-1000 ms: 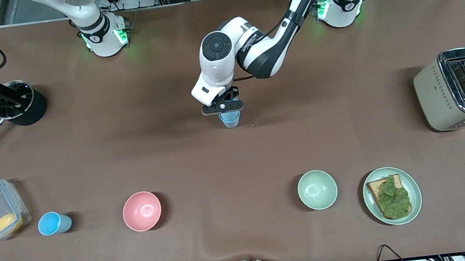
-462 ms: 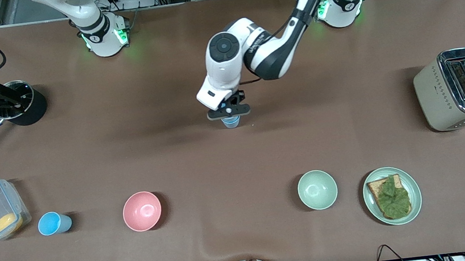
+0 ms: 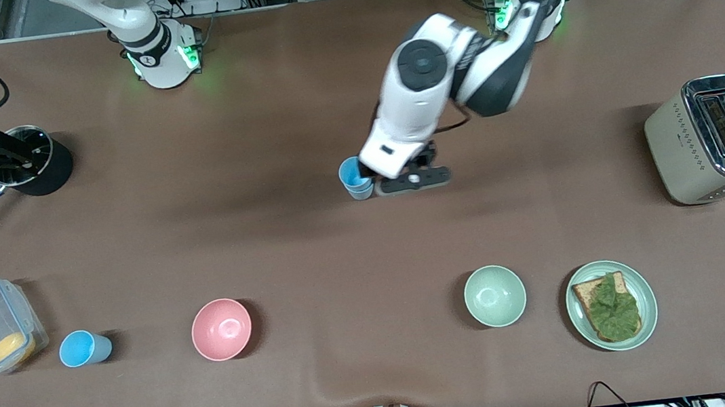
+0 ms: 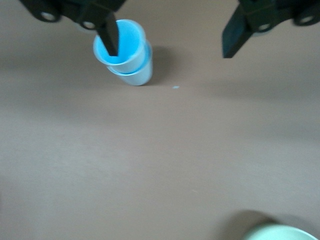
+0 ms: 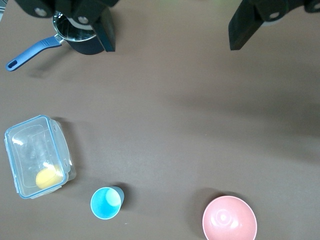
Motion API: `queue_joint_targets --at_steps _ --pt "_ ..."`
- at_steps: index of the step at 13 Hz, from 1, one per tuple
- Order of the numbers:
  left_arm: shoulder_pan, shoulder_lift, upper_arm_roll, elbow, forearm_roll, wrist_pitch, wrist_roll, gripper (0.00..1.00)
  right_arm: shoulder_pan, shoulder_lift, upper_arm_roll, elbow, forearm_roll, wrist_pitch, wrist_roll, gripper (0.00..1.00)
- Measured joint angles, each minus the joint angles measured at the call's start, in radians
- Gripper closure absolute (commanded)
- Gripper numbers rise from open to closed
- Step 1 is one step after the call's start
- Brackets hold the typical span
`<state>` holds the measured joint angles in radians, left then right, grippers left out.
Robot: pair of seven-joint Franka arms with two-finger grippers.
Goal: Stack blue cups with both arms
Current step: 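Open the left gripper and withdraw it toward the toaster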
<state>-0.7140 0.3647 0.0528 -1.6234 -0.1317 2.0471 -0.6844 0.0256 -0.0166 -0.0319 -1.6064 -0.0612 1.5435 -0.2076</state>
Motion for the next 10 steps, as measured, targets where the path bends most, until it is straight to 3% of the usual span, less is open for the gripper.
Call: queue_joint_targets --at_steps 6,10 --pt "0.230 -0.242 0.001 -0.080 0.035 -0.192 0.265 0.00 -0.001 0.000 -0.001 0.000 0.000 0.000 0.000 0.00" --pt "0.351 -0.348 -0.001 -0.091 0.082 -0.285 0.433 0.00 -0.001 0.000 -0.001 0.000 0.001 0.000 0.000 0.00"
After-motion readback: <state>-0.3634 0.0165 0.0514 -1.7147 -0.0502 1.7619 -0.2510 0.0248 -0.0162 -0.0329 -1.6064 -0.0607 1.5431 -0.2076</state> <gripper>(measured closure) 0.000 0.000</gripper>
